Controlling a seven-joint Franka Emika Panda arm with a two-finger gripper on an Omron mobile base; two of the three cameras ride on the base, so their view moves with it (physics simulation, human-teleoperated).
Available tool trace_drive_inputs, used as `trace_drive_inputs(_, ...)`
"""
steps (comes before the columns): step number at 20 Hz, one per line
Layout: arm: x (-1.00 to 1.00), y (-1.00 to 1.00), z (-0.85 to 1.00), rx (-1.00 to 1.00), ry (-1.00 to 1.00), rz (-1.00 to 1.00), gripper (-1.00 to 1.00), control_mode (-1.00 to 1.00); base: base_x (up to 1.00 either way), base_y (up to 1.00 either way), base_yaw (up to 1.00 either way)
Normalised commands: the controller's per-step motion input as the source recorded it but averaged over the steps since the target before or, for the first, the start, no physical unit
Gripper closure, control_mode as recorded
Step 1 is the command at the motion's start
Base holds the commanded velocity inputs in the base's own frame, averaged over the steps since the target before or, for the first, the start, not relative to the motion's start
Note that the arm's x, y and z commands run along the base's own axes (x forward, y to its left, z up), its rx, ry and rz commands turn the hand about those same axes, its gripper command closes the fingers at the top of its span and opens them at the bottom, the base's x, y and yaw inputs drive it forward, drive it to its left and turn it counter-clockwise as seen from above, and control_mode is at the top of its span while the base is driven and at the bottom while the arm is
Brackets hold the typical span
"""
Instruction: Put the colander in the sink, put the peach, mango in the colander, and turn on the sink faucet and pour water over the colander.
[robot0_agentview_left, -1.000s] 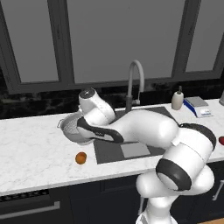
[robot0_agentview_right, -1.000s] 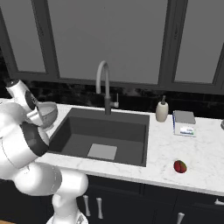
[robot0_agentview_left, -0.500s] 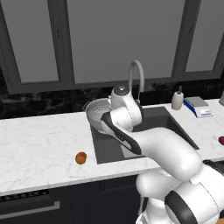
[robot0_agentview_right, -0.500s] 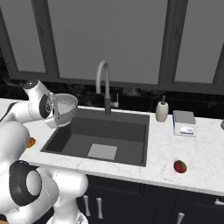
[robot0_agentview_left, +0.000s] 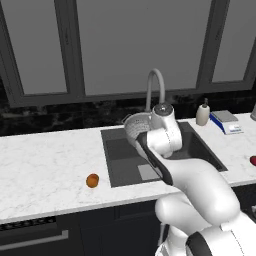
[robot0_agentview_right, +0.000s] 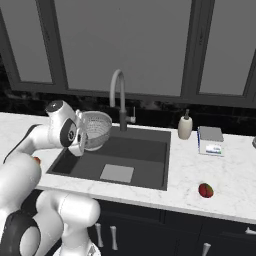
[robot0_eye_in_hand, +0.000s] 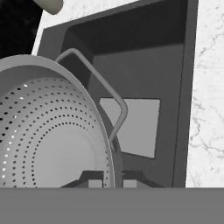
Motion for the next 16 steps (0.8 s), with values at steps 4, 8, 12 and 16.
trace_drive_inputs(4,0.00,-0.52,0.00,0.00,0.04,-0.01,1.00,-1.00,0.00,0.00,0.00)
trace_drive_inputs(8,0.00,-0.53,0.00,0.00,0.06,0.02,1.00,-1.00,0.00,0.00,0.00)
trace_drive_inputs(12,0.00,-0.49,0.00,0.00,0.01,0.12,1.00,-1.00,0.00,0.00,0.00)
trace_drive_inputs(16,0.00,-0.43,0.00,0.00,0.00,0.16,1.00,-1.00,0.00,0.00,0.00)
